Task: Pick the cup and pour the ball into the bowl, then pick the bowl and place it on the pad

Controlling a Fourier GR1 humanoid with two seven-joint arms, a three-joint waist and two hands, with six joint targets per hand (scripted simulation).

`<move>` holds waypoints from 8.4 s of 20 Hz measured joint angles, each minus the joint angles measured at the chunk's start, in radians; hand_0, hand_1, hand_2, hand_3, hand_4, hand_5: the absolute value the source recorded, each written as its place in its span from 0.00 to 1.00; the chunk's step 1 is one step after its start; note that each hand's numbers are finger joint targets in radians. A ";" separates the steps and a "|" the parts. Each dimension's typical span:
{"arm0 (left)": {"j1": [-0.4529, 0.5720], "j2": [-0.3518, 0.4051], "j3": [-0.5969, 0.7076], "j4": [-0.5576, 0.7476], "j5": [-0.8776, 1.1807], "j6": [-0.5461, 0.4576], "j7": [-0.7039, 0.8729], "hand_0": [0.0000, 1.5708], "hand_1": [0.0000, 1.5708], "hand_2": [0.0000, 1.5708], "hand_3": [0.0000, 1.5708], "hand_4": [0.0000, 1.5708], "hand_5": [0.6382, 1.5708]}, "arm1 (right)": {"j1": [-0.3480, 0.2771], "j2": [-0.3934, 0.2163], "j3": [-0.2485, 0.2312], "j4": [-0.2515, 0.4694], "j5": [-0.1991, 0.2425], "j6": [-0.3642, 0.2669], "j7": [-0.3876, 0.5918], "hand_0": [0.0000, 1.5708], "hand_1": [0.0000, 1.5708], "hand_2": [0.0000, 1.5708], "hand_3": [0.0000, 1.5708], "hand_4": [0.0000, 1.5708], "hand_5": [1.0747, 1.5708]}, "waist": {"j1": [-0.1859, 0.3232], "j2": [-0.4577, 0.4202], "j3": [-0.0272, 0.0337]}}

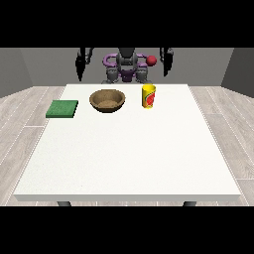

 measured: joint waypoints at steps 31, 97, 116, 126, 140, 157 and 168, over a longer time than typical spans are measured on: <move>-0.101 0.012 0.176 0.129 0.051 -0.015 -0.269 0.00 0.00 0.00 0.00 0.00 0.94 | -0.068 -0.133 -0.230 -0.046 -0.210 0.241 -0.134 0.00 0.00 0.00 0.00 0.00 1.00 | -0.028 0.104 -0.0010; -0.826 0.181 -0.248 0.959 -0.912 0.536 0.140 0.99 0.99 1.00 1.00 1.00 0.65 | -0.194 -0.278 -0.346 0.434 -0.233 0.432 -0.275 0.00 0.00 0.00 0.00 0.00 1.00 | -0.085 -0.035 0.0009; -1.024 0.007 -0.767 1.090 -1.571 0.202 0.404 0.92 0.92 1.00 1.00 0.97 0.54 | -0.229 -0.295 -0.354 0.534 -0.223 0.463 -0.332 0.00 0.00 0.00 0.00 0.00 1.00 | -0.099 -0.043 0.0006; -1.004 -0.013 -0.688 1.012 -1.570 0.175 0.378 0.83 0.83 1.00 1.00 1.00 0.46 | -0.250 -0.270 -0.349 0.537 -0.231 0.404 -0.237 0.00 0.00 0.00 0.00 0.16 0.99 | -0.035 -0.067 -0.0037; -0.673 -0.055 -0.114 0.667 -0.682 0.509 0.232 0.00 0.00 0.00 0.00 0.00 0.99 | -0.246 -0.142 -0.307 0.473 -0.209 0.299 -0.246 0.00 0.00 0.00 0.00 0.19 1.00 | 0.019 0.038 -0.0217; -0.379 0.006 0.005 0.436 -0.151 0.176 -0.234 0.00 0.00 0.00 0.00 0.00 0.99 | -0.347 0.045 -0.256 0.594 -0.137 0.013 -0.346 0.00 0.00 0.00 0.00 0.16 0.99 | 0.122 0.115 -0.0015; -0.362 0.049 0.042 0.353 -0.134 0.114 -0.223 0.00 0.00 0.00 0.00 0.00 0.99 | -0.439 0.033 -0.270 0.843 -0.145 0.003 -0.517 0.00 0.00 0.00 0.00 0.04 0.98 | 0.136 0.161 -0.0008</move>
